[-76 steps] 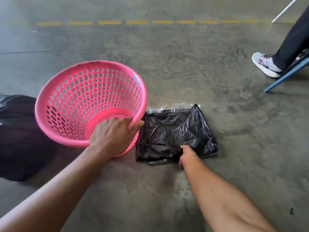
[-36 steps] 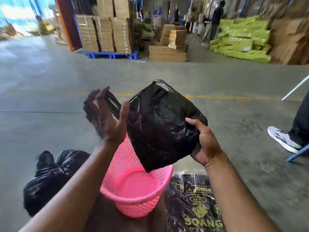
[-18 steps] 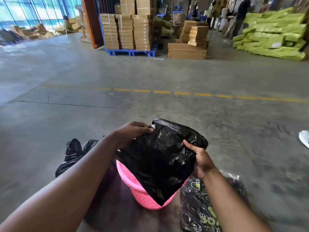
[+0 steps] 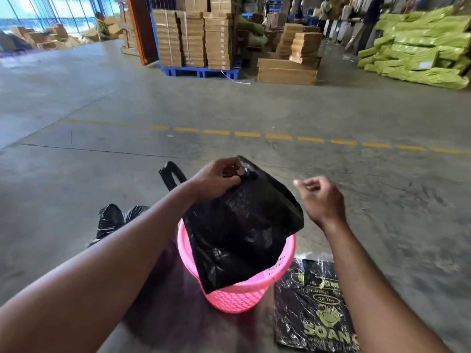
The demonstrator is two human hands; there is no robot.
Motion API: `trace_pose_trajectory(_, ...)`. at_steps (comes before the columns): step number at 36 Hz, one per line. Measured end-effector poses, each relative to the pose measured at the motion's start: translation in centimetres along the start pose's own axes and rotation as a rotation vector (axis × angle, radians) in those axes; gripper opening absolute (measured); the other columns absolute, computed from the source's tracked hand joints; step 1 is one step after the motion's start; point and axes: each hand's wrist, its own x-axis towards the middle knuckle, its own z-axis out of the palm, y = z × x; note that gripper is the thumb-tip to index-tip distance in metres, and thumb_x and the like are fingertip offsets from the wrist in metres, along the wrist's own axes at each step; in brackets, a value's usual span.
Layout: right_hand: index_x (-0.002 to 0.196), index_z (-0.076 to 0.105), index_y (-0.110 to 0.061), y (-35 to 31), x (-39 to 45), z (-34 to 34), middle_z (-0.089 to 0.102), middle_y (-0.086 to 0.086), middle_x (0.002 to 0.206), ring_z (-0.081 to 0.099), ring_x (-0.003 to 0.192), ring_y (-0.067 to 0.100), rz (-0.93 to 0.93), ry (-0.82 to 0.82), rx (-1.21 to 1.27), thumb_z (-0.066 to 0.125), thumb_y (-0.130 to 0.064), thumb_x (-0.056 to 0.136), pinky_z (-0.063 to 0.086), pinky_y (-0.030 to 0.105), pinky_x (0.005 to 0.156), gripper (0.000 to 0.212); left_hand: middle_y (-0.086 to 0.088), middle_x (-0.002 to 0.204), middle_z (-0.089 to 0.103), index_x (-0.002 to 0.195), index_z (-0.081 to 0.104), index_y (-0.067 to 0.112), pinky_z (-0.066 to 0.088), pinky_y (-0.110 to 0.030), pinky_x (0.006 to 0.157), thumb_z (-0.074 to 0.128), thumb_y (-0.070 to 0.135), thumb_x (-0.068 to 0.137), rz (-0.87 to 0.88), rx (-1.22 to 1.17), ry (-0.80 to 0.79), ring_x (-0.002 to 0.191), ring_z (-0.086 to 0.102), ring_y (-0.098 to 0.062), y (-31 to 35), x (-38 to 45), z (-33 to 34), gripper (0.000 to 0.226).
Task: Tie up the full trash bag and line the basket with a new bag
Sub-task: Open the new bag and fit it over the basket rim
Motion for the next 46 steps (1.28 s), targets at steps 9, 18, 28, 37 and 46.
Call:
trace_pose_trajectory(9, 0.095, 0.079, -0.022, -3.4, 3.8, 6.4, 0.077, 0.003, 0.105, 0.068, 0.103, 0.020, 0.066, -0.450, -0.044, 0.077, -0.031, 0.074, 0.050, 0.027, 0.086, 0.023, 0.000, 0.078, 0.064, 0.081, 0.064, 0.013, 0.042, -0.022, 0.068, 0.060, 0.014, 0.074, 0.003, 0.100, -0.093, 0.073, 0.054, -0.010, -0.3, 1.1, 0.3, 0.008)
trace_pose_trajectory(18, 0.081, 0.069, -0.013, -0.2, 1.0, 4.0, 0.064, 0.007, 0.067, 0.048, 0.035, 0.002, 0.042, -0.219, 0.356, 0.070, -0.009, 0.083, 0.041, 0.018, 0.043, 0.004, -0.007, 0.100, 0.070, 0.095, 0.073, 0.023, 0.045, -0.024, 0.077, 0.069, 0.034, 0.085, -0.422, 0.494, 0.089, 0.091, 0.062, -0.024, -7.8, 3.1, 0.6, 0.015)
trace_pose_trajectory(28, 0.091, 0.058, -0.008, 0.9, -2.6, -0.5, 0.061, 0.006, 0.074, 0.057, 0.047, 0.018, -0.057, -0.221, 0.723, 0.060, -0.002, 0.090, 0.047, 0.025, 0.049, 0.006, -0.013, 0.126, 0.069, 0.119, 0.071, 0.009, 0.046, -0.039, 0.099, 0.059, 0.026, 0.095, -0.575, 0.660, -0.163, 0.116, 0.064, -0.032, -11.7, 3.2, 5.9, 0.031)
trace_pose_trajectory(37, 0.097, 0.061, -0.003, 3.6, -3.6, 2.3, 0.072, 0.022, 0.088, 0.074, 0.070, 0.029, 0.043, -0.399, 0.565, 0.074, -0.003, 0.081, 0.061, 0.043, 0.073, 0.021, -0.011, 0.115, 0.074, 0.115, 0.073, 0.012, 0.047, -0.034, 0.090, 0.055, 0.028, 0.099, -0.422, 0.650, -0.223, 0.106, 0.066, -0.023, -10.6, 2.5, 5.3, 0.029)
trace_pose_trajectory(46, 0.065, 0.067, -0.008, 2.4, -3.0, 5.6, 0.067, 0.010, 0.055, 0.066, 0.050, 0.027, 0.454, -0.257, 0.877, 0.062, -0.014, 0.091, 0.058, 0.036, 0.061, 0.028, -0.018, 0.124, 0.066, 0.128, 0.064, 0.009, 0.045, -0.033, 0.094, 0.028, 0.031, 0.110, -0.513, 0.815, -0.465, 0.109, 0.062, -0.030, -8.0, -1.0, -0.6, 0.047)
